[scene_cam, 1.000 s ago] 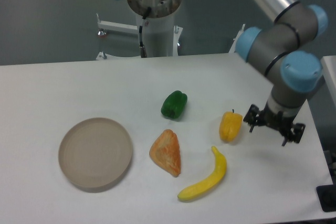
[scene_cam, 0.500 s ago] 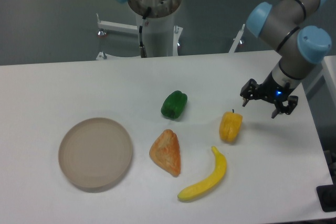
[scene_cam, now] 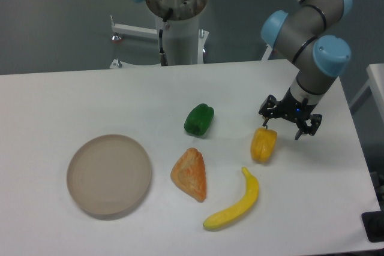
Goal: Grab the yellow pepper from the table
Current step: 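Lower the open gripper down around the yellow pepper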
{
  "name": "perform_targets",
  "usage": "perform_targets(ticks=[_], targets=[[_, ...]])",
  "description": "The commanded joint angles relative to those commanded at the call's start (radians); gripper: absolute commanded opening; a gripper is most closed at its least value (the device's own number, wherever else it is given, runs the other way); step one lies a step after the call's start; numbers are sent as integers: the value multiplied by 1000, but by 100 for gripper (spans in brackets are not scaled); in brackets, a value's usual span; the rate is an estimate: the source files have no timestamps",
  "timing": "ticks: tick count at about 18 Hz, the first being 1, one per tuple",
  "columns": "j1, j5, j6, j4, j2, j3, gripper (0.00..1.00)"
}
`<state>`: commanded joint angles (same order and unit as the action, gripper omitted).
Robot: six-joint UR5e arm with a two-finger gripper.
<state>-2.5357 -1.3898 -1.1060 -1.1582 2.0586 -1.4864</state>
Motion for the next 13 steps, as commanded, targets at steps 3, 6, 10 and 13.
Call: perform_targets(ticks=[3, 6, 10, 13], targets=[[6, 3, 2, 9, 0, -23, 100], [20, 5, 23, 11, 3, -25, 100], [32, 3, 35, 38, 12, -28, 100], [32, 5, 34, 67, 15, -45, 100]])
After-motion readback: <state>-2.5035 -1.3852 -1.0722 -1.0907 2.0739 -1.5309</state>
